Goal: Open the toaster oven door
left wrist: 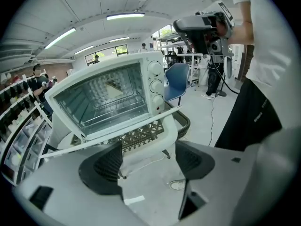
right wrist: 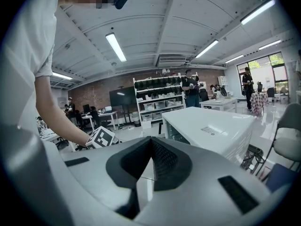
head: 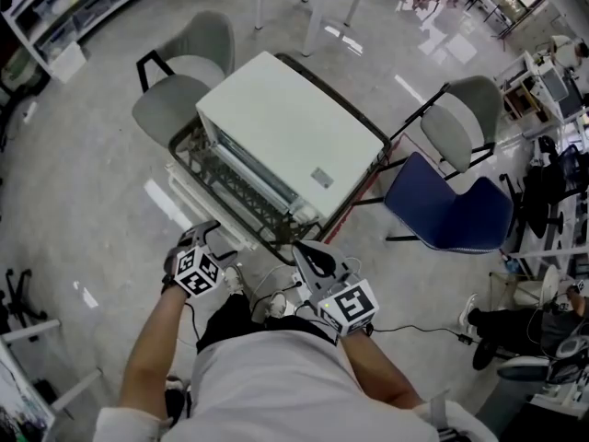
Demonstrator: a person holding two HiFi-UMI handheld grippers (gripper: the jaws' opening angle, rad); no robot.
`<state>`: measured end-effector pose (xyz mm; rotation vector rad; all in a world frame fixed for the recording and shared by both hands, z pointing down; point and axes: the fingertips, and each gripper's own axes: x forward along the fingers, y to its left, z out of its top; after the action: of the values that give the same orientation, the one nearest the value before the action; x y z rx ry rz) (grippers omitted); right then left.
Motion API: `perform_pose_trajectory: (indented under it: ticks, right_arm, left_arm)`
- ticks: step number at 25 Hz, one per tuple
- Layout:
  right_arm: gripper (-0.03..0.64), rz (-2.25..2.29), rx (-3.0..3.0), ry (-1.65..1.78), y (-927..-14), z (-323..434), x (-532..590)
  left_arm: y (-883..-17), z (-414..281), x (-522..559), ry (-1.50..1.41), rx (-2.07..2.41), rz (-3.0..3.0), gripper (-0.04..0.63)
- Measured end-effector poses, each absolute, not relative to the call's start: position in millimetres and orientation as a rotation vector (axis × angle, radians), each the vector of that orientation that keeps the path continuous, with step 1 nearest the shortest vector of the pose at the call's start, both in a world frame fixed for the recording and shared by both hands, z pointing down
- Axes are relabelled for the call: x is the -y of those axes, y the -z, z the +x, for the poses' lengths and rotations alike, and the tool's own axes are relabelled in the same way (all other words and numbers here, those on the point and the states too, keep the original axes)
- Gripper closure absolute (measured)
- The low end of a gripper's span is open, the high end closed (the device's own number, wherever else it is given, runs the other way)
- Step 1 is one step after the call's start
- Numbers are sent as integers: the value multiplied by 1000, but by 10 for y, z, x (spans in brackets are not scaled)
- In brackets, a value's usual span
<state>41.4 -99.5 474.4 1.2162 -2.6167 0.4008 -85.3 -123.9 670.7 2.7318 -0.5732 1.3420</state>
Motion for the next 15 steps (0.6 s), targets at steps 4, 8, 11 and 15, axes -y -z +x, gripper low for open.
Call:
perform_pose_trajectory:
  ticks: [4, 8, 11, 15]
  right_arm:
    - [594, 1213, 2604, -410, -4768, 454, 980]
    - [594, 1204, 2599, -397, -4798, 450, 990]
    - [594, 1198, 2590, -396, -4838, 431, 1019]
    - [594, 1190, 2572, -406, -4853, 390, 1024]
  left_arm:
    - [-6840, -905, 1170, -1353, 559, 2695, 249]
    - [-6955, -945, 1128, -1355, 558, 2673, 247]
    - [-7051, -975, 1131, -1356, 547, 2665, 247]
    - [-7141, -1004, 1092, -1310, 550, 2658, 247]
